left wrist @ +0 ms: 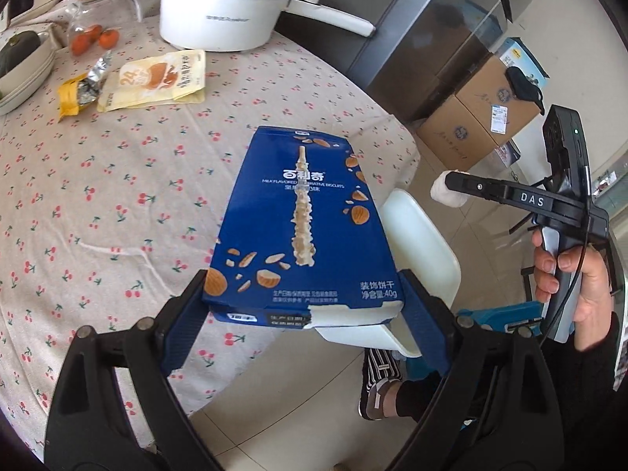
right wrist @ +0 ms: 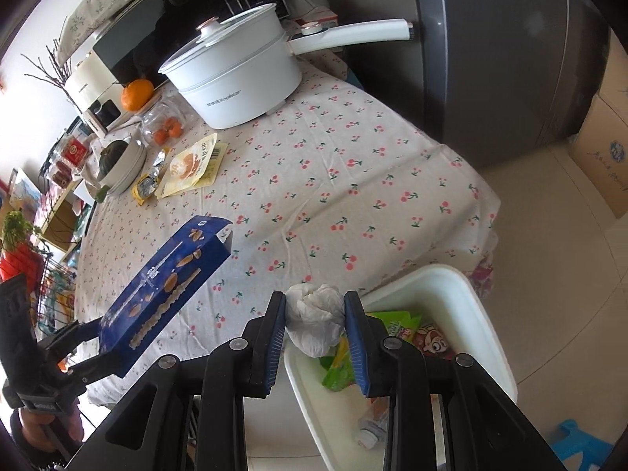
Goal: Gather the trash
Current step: 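Carry both over the white bin, left releases the box while right releases the tissue, then grasp the yellow packet and foil wrapper with left while right grasps the cream pouch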
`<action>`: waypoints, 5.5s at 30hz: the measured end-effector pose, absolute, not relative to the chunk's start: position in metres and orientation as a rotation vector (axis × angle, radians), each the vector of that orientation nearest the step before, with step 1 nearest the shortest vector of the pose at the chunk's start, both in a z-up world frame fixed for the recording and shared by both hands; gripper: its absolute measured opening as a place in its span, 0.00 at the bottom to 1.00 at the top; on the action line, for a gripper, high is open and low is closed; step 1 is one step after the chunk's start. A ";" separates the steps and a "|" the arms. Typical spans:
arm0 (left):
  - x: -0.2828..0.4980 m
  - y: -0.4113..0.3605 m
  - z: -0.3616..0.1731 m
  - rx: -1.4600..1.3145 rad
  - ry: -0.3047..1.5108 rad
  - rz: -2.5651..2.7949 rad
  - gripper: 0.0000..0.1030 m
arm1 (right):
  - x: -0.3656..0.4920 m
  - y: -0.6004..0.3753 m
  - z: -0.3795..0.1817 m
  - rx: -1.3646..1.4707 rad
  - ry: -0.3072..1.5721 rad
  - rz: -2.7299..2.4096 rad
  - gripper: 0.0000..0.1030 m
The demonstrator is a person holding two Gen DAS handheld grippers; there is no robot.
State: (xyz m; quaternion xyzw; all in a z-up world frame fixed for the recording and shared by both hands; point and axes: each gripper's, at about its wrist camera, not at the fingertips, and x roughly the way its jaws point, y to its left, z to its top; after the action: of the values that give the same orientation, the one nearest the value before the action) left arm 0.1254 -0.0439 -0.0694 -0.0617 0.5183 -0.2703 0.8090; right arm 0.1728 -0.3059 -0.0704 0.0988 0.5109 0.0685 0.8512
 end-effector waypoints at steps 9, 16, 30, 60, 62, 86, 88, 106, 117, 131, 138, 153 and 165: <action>0.100 -0.125 -0.073 0.017 1.124 -0.771 0.89 | 0.140 -0.379 -0.063 0.230 1.060 0.022 0.30; 0.087 -0.172 -0.096 0.121 1.133 -0.842 0.89 | 0.126 -0.412 -0.070 0.255 1.083 -0.034 0.30; 0.096 -0.200 -0.137 0.221 1.140 -0.815 0.92 | 0.128 -0.417 -0.083 0.258 1.124 -0.044 0.30; 0.106 -0.071 -0.078 0.127 1.067 -0.499 0.99 | 0.152 -0.364 -0.101 0.197 1.223 -0.024 0.66; 0.108 -0.061 -0.075 0.111 1.059 -0.476 0.99 | 0.153 -0.359 -0.096 0.184 1.209 -0.022 0.68; 0.198 0.069 -0.069 0.019 0.922 -0.115 0.99 | 0.229 -0.255 -0.096 0.076 1.095 0.044 0.81; 0.219 0.078 -0.075 0.038 0.912 -0.093 0.99 | 0.245 -0.246 -0.099 0.092 1.095 0.056 0.81; 0.331 0.100 -0.131 -0.081 0.846 -0.009 0.48 | 0.356 -0.137 -0.122 0.039 0.934 0.279 0.81; 0.339 0.114 -0.134 -0.119 0.854 0.018 0.22 | 0.393 -0.084 -0.157 0.048 0.959 0.297 0.70; 0.306 0.140 -0.117 -0.155 0.878 0.090 0.09 | 0.366 -0.105 -0.134 0.053 0.946 0.320 0.02; 0.270 0.132 -0.092 -0.133 0.870 0.075 0.09 | 0.327 -0.123 -0.106 0.036 0.933 0.312 0.01; 0.226 0.142 -0.089 -0.098 0.889 0.074 0.09 | 0.327 -0.130 -0.120 0.242 1.008 0.397 0.37; 0.239 0.148 -0.103 -0.123 0.921 0.086 0.09 | 0.376 -0.119 -0.160 0.342 1.078 0.427 0.25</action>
State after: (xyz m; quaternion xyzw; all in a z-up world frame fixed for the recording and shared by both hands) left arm 0.2393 0.1477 -0.1026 -0.0593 0.4440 0.0413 0.8931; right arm 0.3761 -0.1188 -0.1596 0.1609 0.5067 0.2005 0.8229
